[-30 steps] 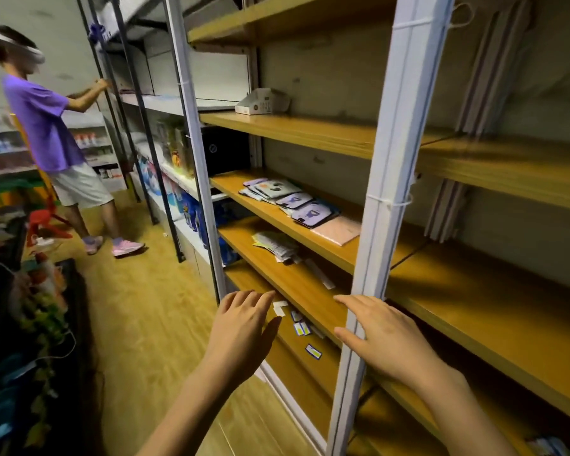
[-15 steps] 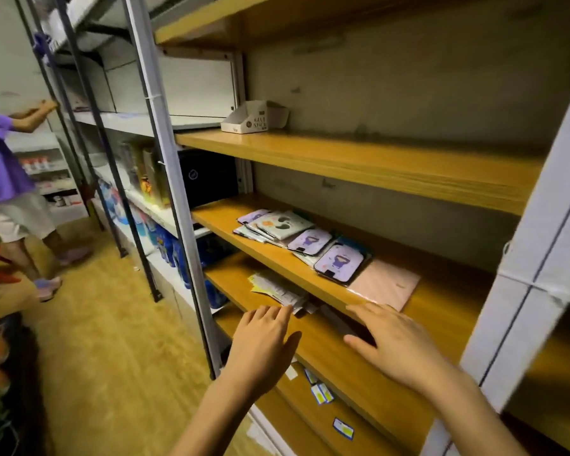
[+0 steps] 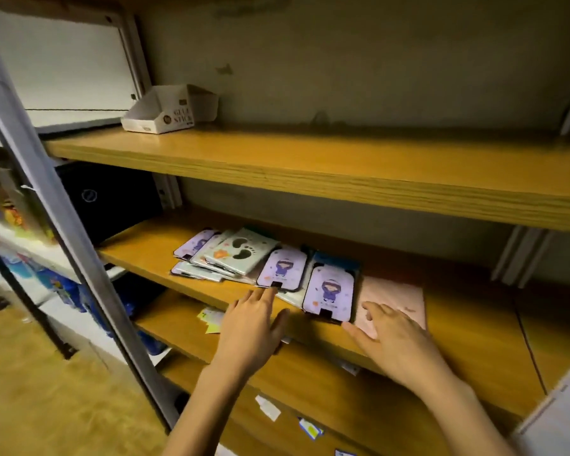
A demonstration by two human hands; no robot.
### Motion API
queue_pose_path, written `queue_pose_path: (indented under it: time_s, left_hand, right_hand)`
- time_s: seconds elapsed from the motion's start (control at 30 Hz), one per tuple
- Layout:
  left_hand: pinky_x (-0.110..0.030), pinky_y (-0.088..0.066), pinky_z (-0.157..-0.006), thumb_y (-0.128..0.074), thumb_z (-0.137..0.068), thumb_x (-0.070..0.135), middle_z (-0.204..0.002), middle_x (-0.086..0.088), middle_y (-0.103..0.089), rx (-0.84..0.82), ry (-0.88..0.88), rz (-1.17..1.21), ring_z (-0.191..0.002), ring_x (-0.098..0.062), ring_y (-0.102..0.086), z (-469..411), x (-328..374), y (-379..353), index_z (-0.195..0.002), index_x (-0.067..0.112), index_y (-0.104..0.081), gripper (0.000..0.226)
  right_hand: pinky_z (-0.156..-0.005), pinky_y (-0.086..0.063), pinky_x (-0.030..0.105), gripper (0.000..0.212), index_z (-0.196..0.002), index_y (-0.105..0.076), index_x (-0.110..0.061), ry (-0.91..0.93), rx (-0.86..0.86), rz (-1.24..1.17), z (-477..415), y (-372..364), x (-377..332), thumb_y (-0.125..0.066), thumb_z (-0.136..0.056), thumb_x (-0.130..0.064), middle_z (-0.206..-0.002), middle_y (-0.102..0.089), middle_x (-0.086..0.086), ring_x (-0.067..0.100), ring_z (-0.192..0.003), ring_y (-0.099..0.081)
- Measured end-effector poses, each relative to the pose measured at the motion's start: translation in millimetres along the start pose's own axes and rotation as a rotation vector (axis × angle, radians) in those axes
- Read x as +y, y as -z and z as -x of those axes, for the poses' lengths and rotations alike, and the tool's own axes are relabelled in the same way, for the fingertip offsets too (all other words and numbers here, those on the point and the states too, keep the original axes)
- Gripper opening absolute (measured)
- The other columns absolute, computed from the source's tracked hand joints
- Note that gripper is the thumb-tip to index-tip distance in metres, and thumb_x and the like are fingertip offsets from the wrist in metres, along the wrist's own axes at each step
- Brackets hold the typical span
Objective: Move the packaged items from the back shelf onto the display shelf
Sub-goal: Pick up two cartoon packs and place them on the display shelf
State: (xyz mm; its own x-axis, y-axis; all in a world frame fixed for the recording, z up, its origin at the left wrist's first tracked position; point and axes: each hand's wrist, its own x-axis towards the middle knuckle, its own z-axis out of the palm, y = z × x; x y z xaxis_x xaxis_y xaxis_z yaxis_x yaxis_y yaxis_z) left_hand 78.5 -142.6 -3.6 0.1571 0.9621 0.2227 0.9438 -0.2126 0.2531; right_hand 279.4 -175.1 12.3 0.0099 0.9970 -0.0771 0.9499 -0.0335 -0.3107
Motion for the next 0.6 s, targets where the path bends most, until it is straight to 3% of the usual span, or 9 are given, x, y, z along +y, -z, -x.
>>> queue_pose_path:
  time_s: [0.17, 0.27, 0.4, 0.53, 0.6]
  left_hand:
    - [-0.032, -0.037, -0.104, -0.040, -0.092, 0.045, -0.142, 0.001, -0.044, -0.066, -0.103, 0.093, -0.132, -0.017, -0.038, -45.6, -32.1, -8.5, -0.137, 0.022, -0.035, 0.051]
    - [-0.031, -0.041, -0.098, -0.040, -0.092, 0.044, -0.136, 0.001, -0.049, -0.104, -0.155, 0.105, -0.126, -0.018, -0.043, -62.3, -53.1, -9.2, -0.132, 0.024, -0.039, 0.045]
    - [-0.033, -0.046, -0.092, -0.040, -0.092, 0.043, -0.123, -0.001, -0.057, -0.138, -0.178, 0.179, -0.115, -0.019, -0.050, -85.7, -80.7, -10.2, -0.125, 0.024, -0.043, 0.038]
    - [-0.032, -0.048, -0.082, -0.041, -0.091, 0.044, -0.108, 0.000, -0.063, -0.124, -0.197, 0.270, -0.103, -0.018, -0.055, -98.9, -93.6, -13.0, -0.111, 0.024, -0.051, 0.029]
    - [-0.031, -0.047, -0.077, -0.041, -0.091, 0.045, -0.104, -0.001, -0.064, -0.100, -0.218, 0.286, -0.101, -0.019, -0.055, -103.3, -92.1, -12.6, -0.110, 0.021, -0.051, 0.032]
  right_hand:
    - [-0.101, -0.040, 0.036, 0.079, -0.145, -0.022, -0.018, -0.262, 0.032, -0.132, -33.3, -21.6, -23.2, -0.023, -0.084, -0.069, -0.147, -0.040, 0.006, 0.023, -0.129, -0.044]
    - [-0.107, -0.034, 0.042, 0.099, -0.149, -0.011, -0.016, -0.404, 0.038, -0.163, -58.1, -29.7, -42.7, -0.022, -0.075, -0.080, -0.152, -0.029, 0.009, 0.028, -0.137, -0.032]
    - [-0.110, -0.029, 0.039, 0.122, -0.148, -0.007, -0.005, -0.535, 0.065, -0.046, -89.1, -39.7, -66.6, -0.034, -0.062, -0.088, -0.156, -0.016, 0.013, 0.032, -0.141, -0.021]
    - [-0.108, -0.033, 0.038, 0.131, -0.143, -0.021, -0.004, -0.658, 0.058, -0.116, -106.1, -49.7, -68.6, -0.052, -0.048, -0.088, -0.148, -0.032, 0.016, 0.032, -0.134, -0.033]
    - [-0.093, -0.043, 0.035, 0.120, -0.130, -0.037, -0.004, -0.709, 0.117, -0.198, -107.7, -48.6, -66.0, -0.061, -0.045, -0.084, -0.132, -0.048, 0.014, 0.031, -0.119, -0.049]
